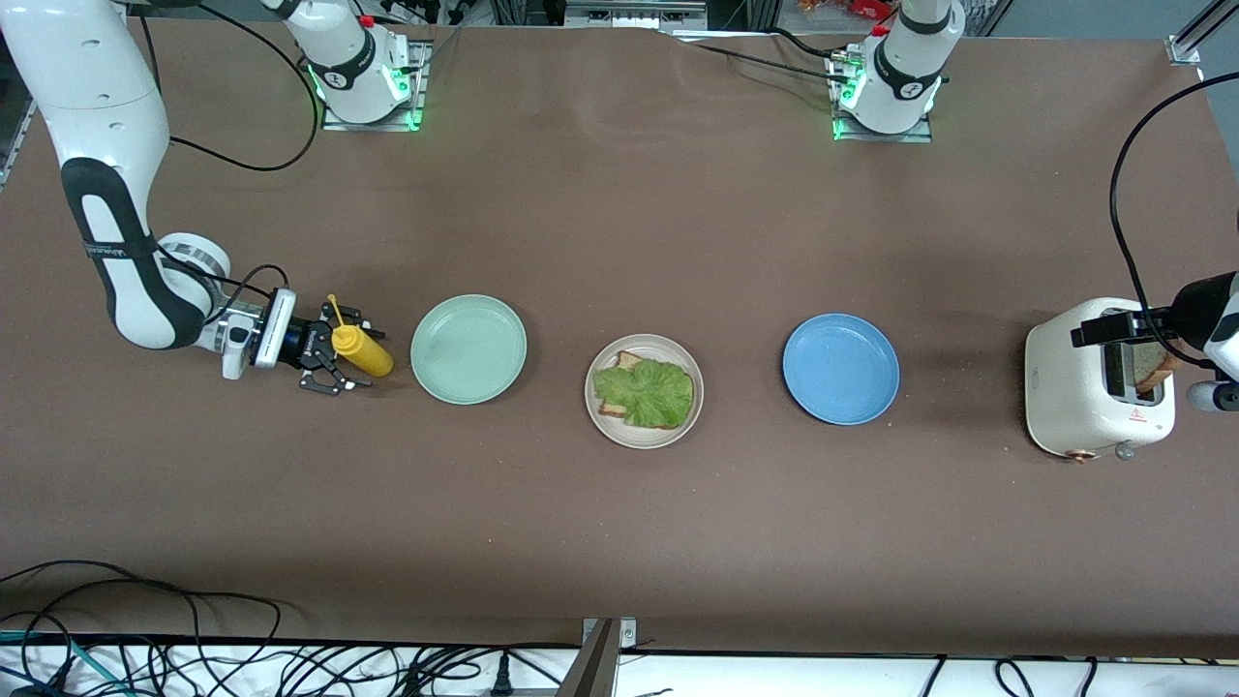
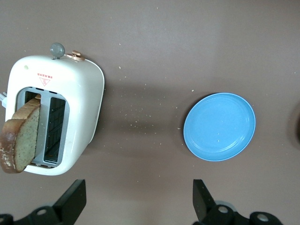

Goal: Make sandwich on beige plate with both arms
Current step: 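Grasp the yellow mustard bottle with the right gripper, then lift the mustard bottle and carry it toward the beige plate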

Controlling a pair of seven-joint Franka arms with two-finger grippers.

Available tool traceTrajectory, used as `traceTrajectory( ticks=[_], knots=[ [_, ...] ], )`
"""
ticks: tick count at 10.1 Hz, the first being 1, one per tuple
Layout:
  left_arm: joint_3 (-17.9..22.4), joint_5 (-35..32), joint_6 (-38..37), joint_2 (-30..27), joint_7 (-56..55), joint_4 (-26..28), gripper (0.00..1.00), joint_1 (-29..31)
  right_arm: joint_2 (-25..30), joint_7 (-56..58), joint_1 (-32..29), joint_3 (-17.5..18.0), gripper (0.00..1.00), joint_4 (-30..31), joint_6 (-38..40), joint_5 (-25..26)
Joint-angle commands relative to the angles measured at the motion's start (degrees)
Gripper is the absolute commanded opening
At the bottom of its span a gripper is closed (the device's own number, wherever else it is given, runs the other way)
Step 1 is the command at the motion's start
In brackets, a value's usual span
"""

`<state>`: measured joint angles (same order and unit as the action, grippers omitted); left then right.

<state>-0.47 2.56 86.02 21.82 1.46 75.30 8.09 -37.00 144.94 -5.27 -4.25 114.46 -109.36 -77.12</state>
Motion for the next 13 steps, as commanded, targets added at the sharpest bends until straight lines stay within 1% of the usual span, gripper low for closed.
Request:
traceTrajectory(
  ticks=[1,2,4,6,7,9,10,11,12,13],
  knots=[
    [-0.1,-0.8,-0.5,-0.6,-0.1,0.5,1.0,-0.2,1.6,-2.3,-1.1,0.9,0.08,0.8,0.7,-1.4],
    [-0.1,-0.7,-0.6,-0.6,-0.2,0.5,1.0,-0.1,2.2,-5.0,-1.1,1.0,0.01,0.7,0.6,-1.4],
    [-0.1,-0.8,-0.6,-0.6,-0.2,0.5,1.0,-0.2,3.5,-11.3,-0.9,1.2,0.0,-0.5,0.3,0.2],
    [-0.1,-0.7,-0.6,-0.7,-0.2,0.5,1.0,-0.2,4.5,-20.3,-0.9,2.8,0.0,-3.7,-1.9,5.4],
    [-0.1,-0.7,-0.6,-0.7,-0.3,0.5,1.0,-0.2,5.0,-27.2,-0.9,4.6,0.0,-6.4,-3.4,9.3],
    [-0.1,-0.7,-0.6,-0.7,-0.3,0.5,1.0,-0.2,7.1,-43.1,-0.9,8.3,0.0,-10.0,-8.6,20.6],
    [-0.1,-0.7,-0.6,-0.7,-0.3,0.5,1.0,-0.2,7.5,-49.9,-0.5,9.3,0.0,-11.4,-10.0,24.7],
    [-0.1,-0.7,-0.6,-0.7,-0.3,0.5,1.0,-0.2,7.7,-56.8,0.1,11.3,0.0,-13.1,-12.2,31.2],
    [-0.1,-0.7,-0.6,-0.7,-0.3,0.5,1.0,-0.2,8.0,-64.5,0.2,14.0,0.0,-14.7,-14.5,39.1],
    [-0.1,-0.7,-0.6,-0.7,-0.4,0.5,1.0,-0.2,8.1,-73.3,0.6,16.4,0.0,-17.0,-14.9,46.5]
  ],
)
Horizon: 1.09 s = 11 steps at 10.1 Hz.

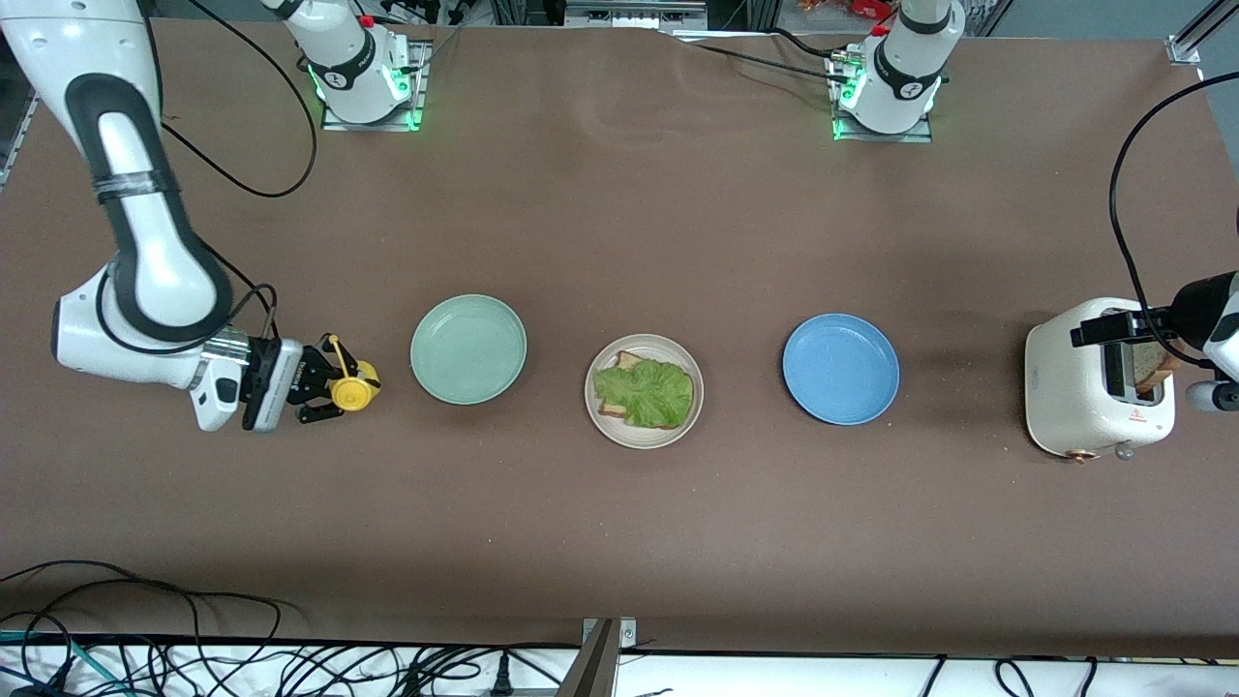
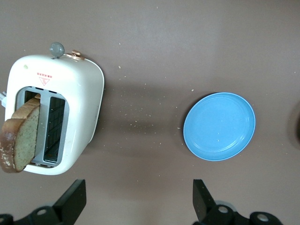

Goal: Make sandwich on beige plate with both arms
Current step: 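Lift the mustard bottle and carry it toward the beige plate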

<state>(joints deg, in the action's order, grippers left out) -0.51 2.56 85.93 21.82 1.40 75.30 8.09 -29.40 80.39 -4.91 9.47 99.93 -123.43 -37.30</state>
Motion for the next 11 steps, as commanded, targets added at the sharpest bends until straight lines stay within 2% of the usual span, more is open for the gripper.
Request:
traceTrajectory(
  ticks=[1,2,3,8,9,11],
  knots=[
    [-0.1,-0.7,-0.5,-0.6,-0.3,0.5,1.0,-0.3,0.5,-19.3,1.9,4.4,0.0,-4.7,-0.9,16.5],
    [-0.1,-0.7,-0.5,-0.6,-0.3,0.5,1.0,-0.3,0.5,-27.8,3.9,5.6,0.0,-6.3,-0.9,23.3],
    [-0.1,-0.7,-0.5,-0.5,-0.4,0.5,1.0,-0.4,0.4,-33.3,6.6,5.6,0.0,-7.0,-0.9,27.5],
    [-0.1,-0.6,-0.5,-0.1,-0.4,0.5,1.0,-0.9,-0.3,-49.1,20.3,4.9,0.0,-10.1,2.7,49.5],
    [-0.2,-0.6,-0.5,0.0,-0.4,0.5,1.0,-1.0,-0.7,-50.2,23.6,3.4,0.0,-11.2,4.7,53.3],
    [-0.1,-0.6,-0.4,0.0,-0.3,0.5,1.0,-1.0,-4.2,-50.4,33.2,-3.2,0.0,-17.8,11.9,58.9]
  ],
)
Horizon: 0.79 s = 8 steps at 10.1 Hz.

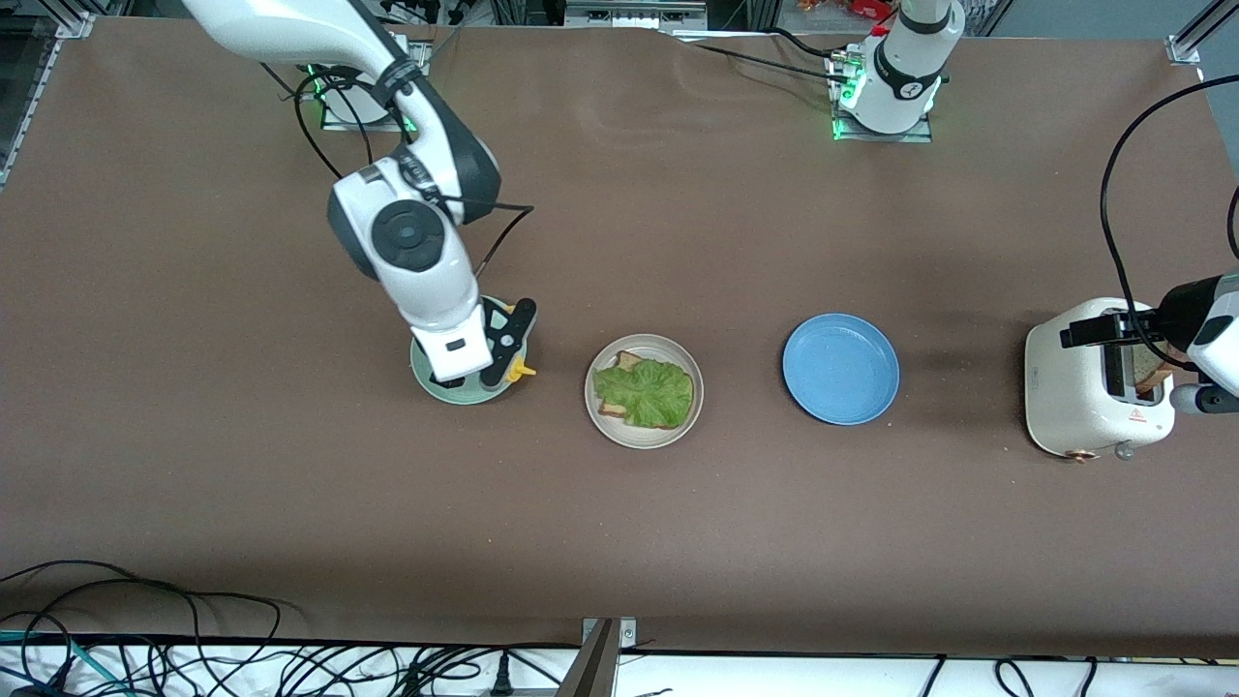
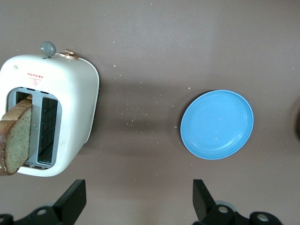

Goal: Make sandwich on beige plate with both arms
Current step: 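Lift the mustard bottle and carry it toward the beige plate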

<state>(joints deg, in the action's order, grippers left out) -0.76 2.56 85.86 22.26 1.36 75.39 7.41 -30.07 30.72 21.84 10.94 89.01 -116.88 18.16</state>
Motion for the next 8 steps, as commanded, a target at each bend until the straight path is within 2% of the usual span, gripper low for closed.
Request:
traceTrajectory(
  ticks=[1,3,5,8],
  knots=[
    [0.1,-0.6,-0.3,-0.3,-0.3,0.4,1.0,-0.3,-5.5,-0.7,10.4,-6.9,0.0,-10.2,9.1,6.2],
    [0.1,-0.6,-0.3,-0.2,-0.4,0.4,1.0,-0.3,-7.6,-0.7,14.3,-7.2,0.0,-12.4,13.9,13.5],
    [0.1,-0.6,-0.3,-0.1,-0.3,0.4,1.0,-0.3,-10.8,-0.5,21.9,-12.1,0.0,-15.6,15.4,21.4],
    [0.1,-0.6,-0.3,-0.1,-0.4,0.4,1.0,-0.3,-15.4,-0.9,26.6,-12.5,0.0,-21.0,16.2,29.9]
  ],
)
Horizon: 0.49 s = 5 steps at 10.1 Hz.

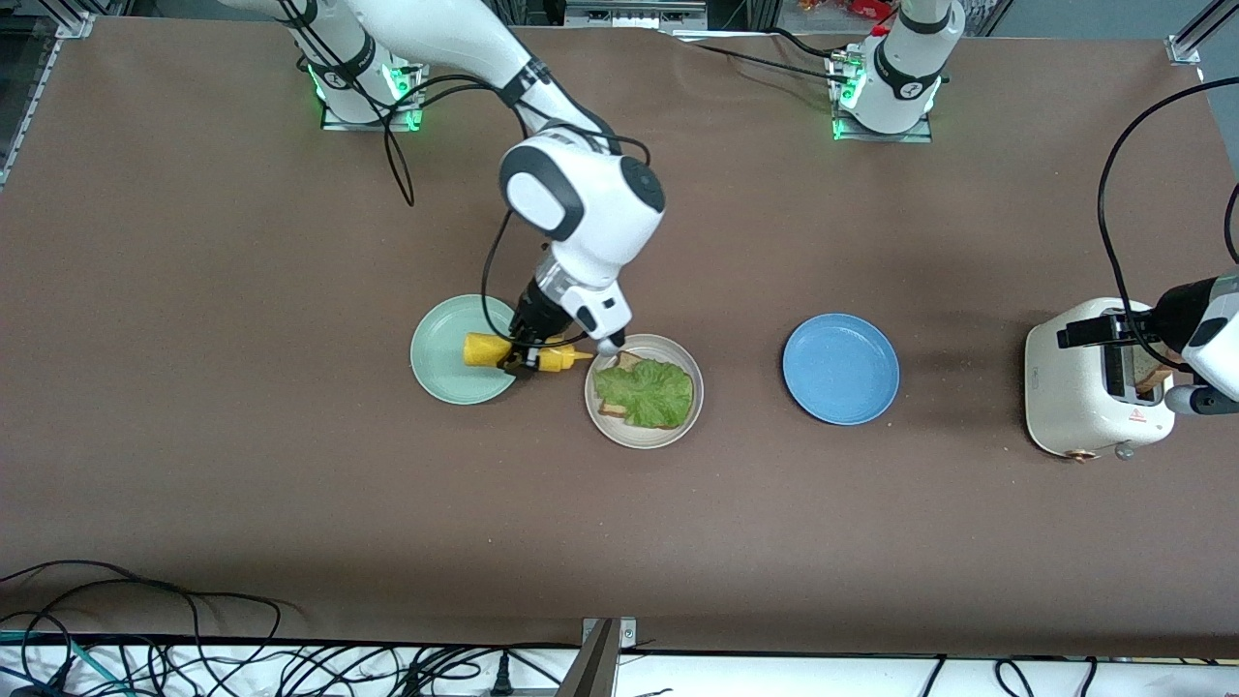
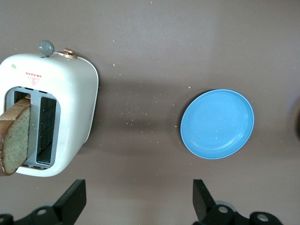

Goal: Make sandwich on beige plate with both arms

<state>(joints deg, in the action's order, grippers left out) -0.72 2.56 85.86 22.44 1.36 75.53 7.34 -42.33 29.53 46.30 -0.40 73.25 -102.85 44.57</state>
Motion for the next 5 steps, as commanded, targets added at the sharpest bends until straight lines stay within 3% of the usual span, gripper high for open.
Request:
traceTrajectory(
  ticks=[1,5],
  knots=[
    [0.0,-0.6,-0.3,-0.3,-0.4,0.2,1.0,-0.2,-4.2,-0.6,2.7,-1.2,0.0,-6.1,2.2,5.3],
    [0.1,-0.7,-0.2,0.2,0.2,0.2,1.0,-0.1,-3.8,-0.7,0.9,-0.7,0.0,-5.7,2.0,4.8]
  ],
)
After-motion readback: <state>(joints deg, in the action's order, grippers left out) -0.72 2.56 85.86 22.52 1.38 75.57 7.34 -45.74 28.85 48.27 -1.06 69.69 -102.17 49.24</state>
